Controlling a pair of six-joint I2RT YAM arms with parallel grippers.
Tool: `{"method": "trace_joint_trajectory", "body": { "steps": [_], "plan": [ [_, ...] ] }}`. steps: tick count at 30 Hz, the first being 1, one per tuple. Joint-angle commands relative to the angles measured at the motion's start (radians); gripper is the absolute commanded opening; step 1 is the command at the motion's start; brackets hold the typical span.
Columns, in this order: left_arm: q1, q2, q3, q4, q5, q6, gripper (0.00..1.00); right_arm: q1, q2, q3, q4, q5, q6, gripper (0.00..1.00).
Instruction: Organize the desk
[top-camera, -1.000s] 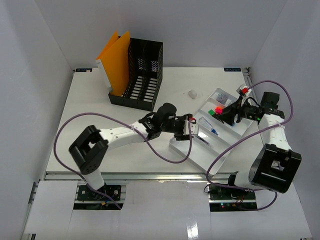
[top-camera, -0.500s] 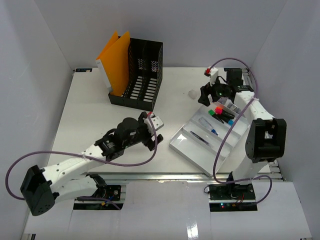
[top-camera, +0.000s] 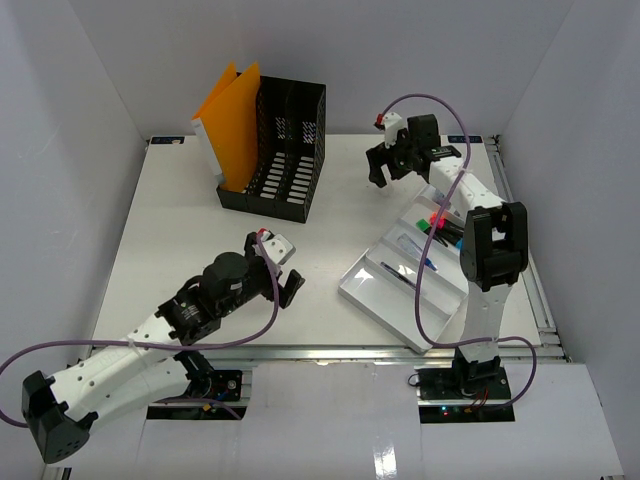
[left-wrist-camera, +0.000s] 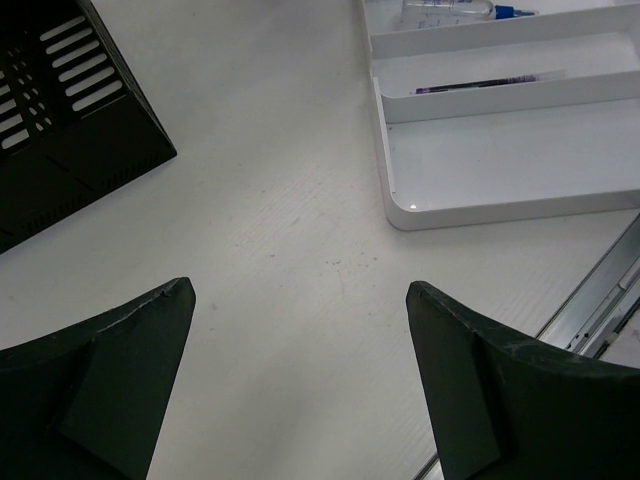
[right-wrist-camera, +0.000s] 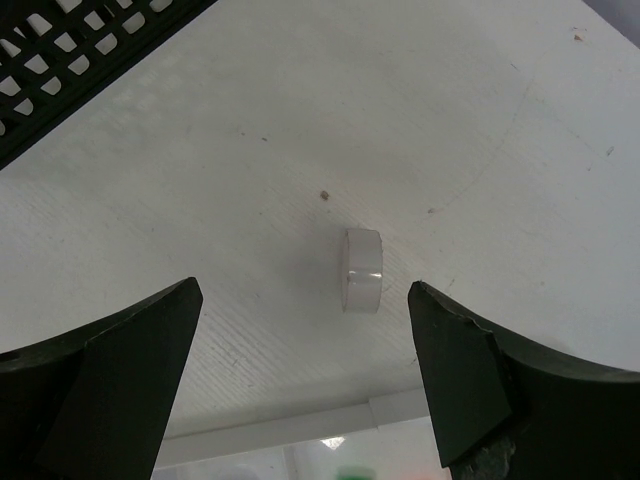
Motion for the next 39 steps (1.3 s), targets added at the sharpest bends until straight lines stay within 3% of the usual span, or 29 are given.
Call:
{"method": "trace_joint_trajectory", "body": {
  "steps": [1, 19, 39],
  "plan": [
    [0.005, 0.0, -0.006, -0.026, -0.018, -0.028, 0.98, 0.0, -0.005, 0.065, -0.004, 0.043, 0.004, 0.9],
    [0.006, 0.041, -0.007, -0.027, 0.007, -0.031, 0.98, -0.01, 0.043, 0.096, 0.077, 0.126, -0.001, 0.9],
    [0.005, 0.053, -0.004, -0.036, 0.014, -0.028, 0.98, -0.017, 0.154, 0.184, 0.079, 0.082, 0.024, 0.9]
  ]
}}
